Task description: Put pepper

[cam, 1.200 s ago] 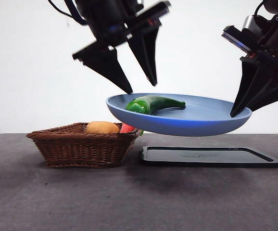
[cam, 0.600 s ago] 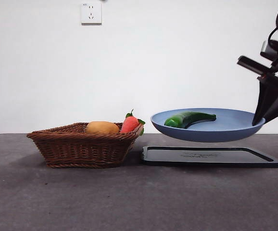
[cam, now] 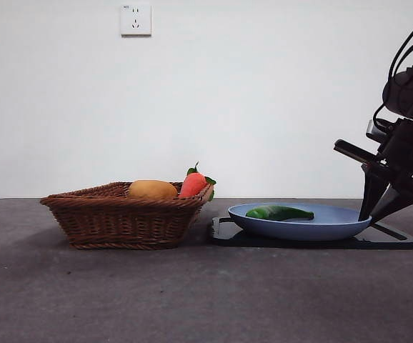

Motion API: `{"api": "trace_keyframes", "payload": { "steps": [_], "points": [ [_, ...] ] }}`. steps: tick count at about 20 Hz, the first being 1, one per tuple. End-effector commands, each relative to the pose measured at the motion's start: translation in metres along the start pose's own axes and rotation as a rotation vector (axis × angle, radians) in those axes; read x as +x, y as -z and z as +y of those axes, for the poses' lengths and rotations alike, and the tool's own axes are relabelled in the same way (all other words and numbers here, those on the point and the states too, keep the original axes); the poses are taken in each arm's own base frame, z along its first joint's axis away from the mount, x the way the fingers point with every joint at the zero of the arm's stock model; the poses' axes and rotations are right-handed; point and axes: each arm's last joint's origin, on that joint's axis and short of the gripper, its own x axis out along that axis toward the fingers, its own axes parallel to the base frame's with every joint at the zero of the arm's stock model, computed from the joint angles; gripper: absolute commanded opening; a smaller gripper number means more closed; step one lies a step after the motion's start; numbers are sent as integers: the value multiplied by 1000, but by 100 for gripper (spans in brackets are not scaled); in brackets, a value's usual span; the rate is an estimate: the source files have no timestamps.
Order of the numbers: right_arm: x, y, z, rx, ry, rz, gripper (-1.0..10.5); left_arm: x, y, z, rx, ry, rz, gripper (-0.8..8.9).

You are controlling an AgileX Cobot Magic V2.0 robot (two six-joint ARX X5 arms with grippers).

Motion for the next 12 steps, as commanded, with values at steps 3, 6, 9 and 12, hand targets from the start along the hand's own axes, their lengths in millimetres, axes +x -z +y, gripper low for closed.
{"api": "trace_keyframes", "payload": {
  "steps": [3, 6, 9, 12],
  "points": [
    [4, -6, -1, -43, 2, -12, 49, -1, -3, -3, 18, 7, -14, 272],
    [2, -6, 0, -45, -3, -15, 166, -1, -3, -3, 18, -3, -15, 272],
    [-20, -6, 8, -71, -11, -48, 185, -1, -3, -2, 19, -18, -16, 272],
    [-74, 2, 28, -135, -27, -108, 185, -1, -3, -2, 19, -19, -17, 272]
  ]
}}
